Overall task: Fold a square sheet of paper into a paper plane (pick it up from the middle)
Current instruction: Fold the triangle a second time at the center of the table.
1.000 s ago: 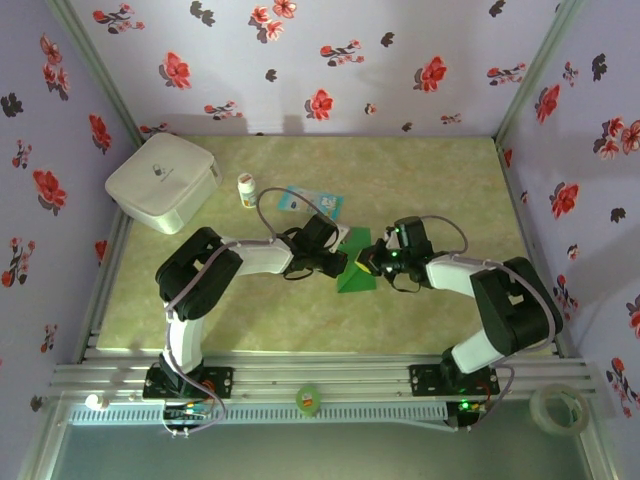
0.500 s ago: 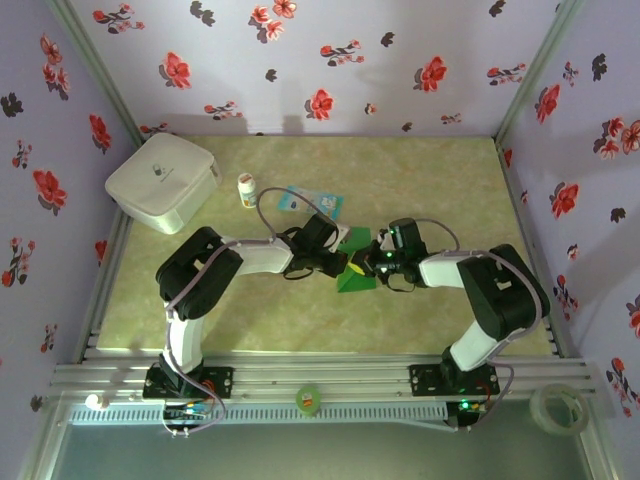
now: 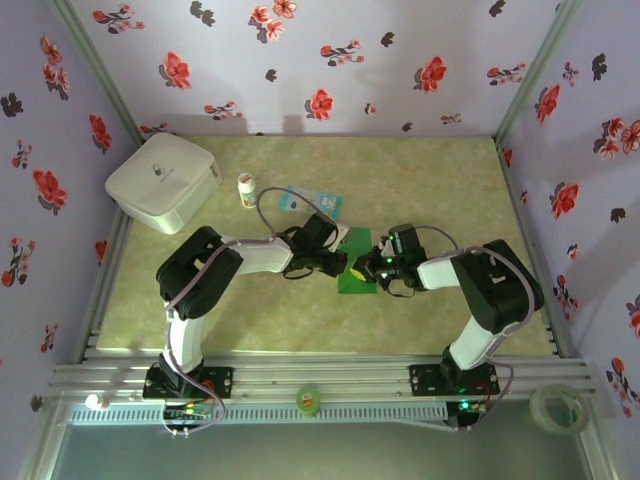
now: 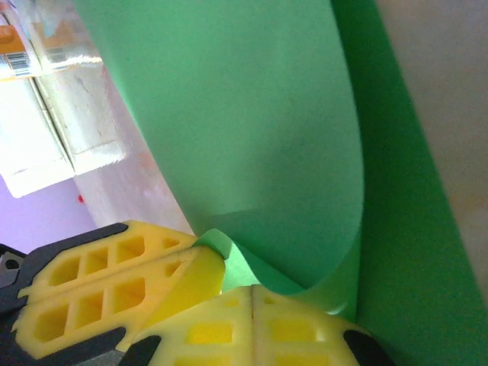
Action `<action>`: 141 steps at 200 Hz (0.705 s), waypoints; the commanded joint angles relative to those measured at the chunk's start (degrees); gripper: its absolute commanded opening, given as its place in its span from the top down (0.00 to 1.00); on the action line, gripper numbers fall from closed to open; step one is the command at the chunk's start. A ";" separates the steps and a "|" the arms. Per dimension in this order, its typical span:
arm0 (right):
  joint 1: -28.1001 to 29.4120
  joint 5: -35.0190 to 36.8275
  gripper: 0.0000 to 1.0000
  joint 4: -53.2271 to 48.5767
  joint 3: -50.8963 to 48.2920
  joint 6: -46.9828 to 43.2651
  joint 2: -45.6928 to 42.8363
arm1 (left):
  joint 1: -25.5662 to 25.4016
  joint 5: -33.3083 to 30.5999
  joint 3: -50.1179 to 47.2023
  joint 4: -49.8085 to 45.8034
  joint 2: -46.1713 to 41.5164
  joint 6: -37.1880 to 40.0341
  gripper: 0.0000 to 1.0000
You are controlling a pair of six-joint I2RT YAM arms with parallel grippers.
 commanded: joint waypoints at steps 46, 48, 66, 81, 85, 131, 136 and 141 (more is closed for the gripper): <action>-0.58 7.33 1.00 -18.97 5.26 -5.01 -7.82 | 0.17 -0.37 0.36 -5.34 3.34 1.28 1.00; -0.62 7.42 1.00 -19.38 5.48 -5.15 -7.97 | 0.17 -0.34 0.37 -5.39 3.33 1.33 1.00; -0.97 8.23 1.00 -22.10 7.61 -5.92 -7.67 | 0.17 -0.33 0.37 -5.34 3.37 1.29 1.00; -0.98 8.82 1.00 -23.44 8.85 -6.33 -6.37 | 0.13 -0.26 0.50 -5.34 3.33 1.34 1.00; -0.98 8.71 1.00 -23.37 9.00 -6.21 -5.97 | 0.17 -0.25 0.47 -5.43 3.33 1.37 1.00; -1.33 11.62 1.00 -24.82 8.47 -6.69 -1.83 | 0.14 -0.25 0.43 -5.51 3.21 1.46 1.00; -1.50 12.59 1.00 -25.89 8.41 -6.69 -1.57 | 0.17 -0.29 0.37 -5.52 3.24 1.40 1.00; -1.64 13.45 1.00 -26.65 8.16 -6.69 -1.30 | 0.17 -0.20 0.37 -5.47 3.25 1.54 1.00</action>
